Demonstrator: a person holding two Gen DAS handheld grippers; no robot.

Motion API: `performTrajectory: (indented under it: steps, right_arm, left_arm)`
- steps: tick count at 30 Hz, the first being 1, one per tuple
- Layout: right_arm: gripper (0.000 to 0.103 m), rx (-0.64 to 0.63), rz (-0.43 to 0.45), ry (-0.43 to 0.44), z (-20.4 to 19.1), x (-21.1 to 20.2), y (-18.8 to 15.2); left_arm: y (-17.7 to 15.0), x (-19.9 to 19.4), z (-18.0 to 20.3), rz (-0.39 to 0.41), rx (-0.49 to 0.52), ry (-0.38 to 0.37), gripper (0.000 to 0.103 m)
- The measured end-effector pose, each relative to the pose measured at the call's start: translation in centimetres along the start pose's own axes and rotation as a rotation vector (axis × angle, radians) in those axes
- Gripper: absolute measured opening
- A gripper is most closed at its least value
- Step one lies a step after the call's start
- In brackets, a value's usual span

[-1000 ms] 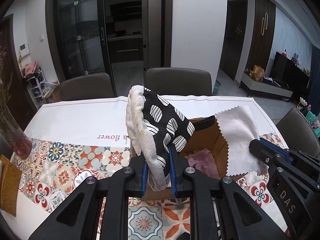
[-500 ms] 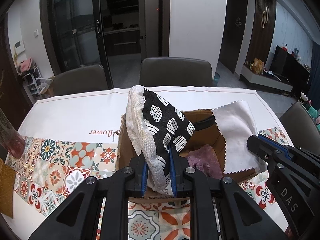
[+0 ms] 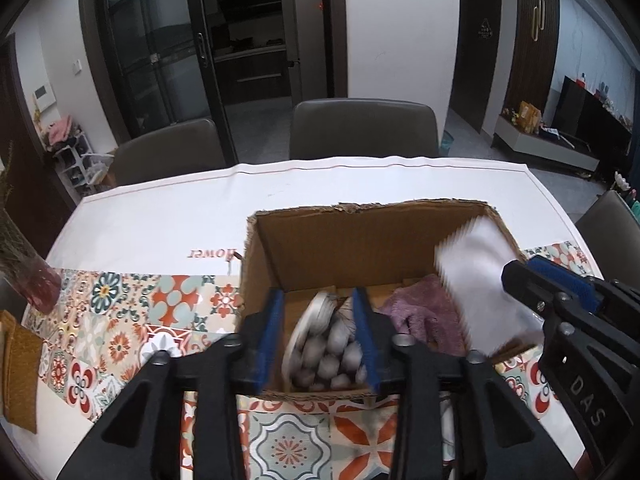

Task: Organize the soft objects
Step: 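Open both tools to drop the dotted bag and white cloth into the box, then move both tools back toward the scarf and pink ring beside the box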

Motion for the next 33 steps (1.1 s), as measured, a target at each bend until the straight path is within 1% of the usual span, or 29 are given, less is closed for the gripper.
performTrajectory:
  steps: [1,2,4,7,8,10,12,13,15,16,19,24,27,33]
  right_arm:
    - [0.033,0.002,-0.002,0.006,0.0,0.0,0.0]
    - [0.049,0.006,-0.002,0.009,0.1,0.0,0.0]
    - [0.061,0.014,0.009,0.004,0.3,-0.3,0.0]
    - [0.070,0.018,0.036,-0.025,0.7,-1.1,0.2]
    - [0.072,0.022,0.039,-0.024,0.8,-1.2,0.2]
    - [0.072,0.033,0.042,-0.026,1.0,-1.5,0.3]
    - [0.072,0.038,0.044,-0.031,1.2,-1.7,0.4]
    - [0.072,0.043,0.045,-0.033,1.3,-1.9,0.4]
    - [0.072,0.045,0.047,-0.045,1.4,-2.2,0.4]
    - [0.072,0.042,0.046,-0.054,1.4,-2.3,0.4]
    - [0.077,0.039,0.052,-0.080,1.5,-3.0,0.3]
    - [0.079,0.043,0.073,-0.106,2.0,-4.8,0.0]
    - [0.079,0.046,0.082,-0.123,2.4,-5.9,-0.3]
    - [0.079,0.057,0.086,-0.140,3.3,-7.9,-1.8]
  left_arm:
    - [0.0,-0.2,-0.1,0.009,0.000,0.010,0.046]
    - [0.0,-0.3,-0.1,0.012,0.001,0.014,0.049]
    - [0.0,-0.6,-0.3,0.019,-0.001,0.025,0.052]
    - [0.0,-0.8,-0.4,0.020,-0.001,0.032,0.058]
    - [0.0,-0.9,-0.4,0.020,-0.002,0.034,0.060]
    - [0.0,-1.3,-0.5,0.026,-0.004,0.041,0.064]
    - [0.0,-1.7,-0.6,0.033,-0.010,0.054,0.073]
    - [0.0,-1.9,-0.7,0.037,-0.016,0.060,0.075]
    - [0.0,-2.4,-0.7,0.043,-0.024,0.080,0.085]
    - [-0.1,-2.8,-0.8,0.050,-0.029,0.095,0.087]
    - [-0.3,-3.7,-0.9,0.063,-0.038,0.112,0.091]
    - [-0.7,-5.4,-1.0,0.080,-0.052,0.119,0.097]
    - [-1.2,-6.4,-0.7,0.091,-0.055,0.113,0.099]
    - [-2.9,-8.0,0.3,0.088,-0.055,0.091,0.099]
Point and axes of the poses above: each gripper's, at about its wrist camera, not at the fingertips, and x roughly the way its jaws point, z to its right, y to its top, the point moved 4 cm from there along x, roughly the way its jaws point, and after that the axes turned 3 degrees about z, right-handed, at the moved point
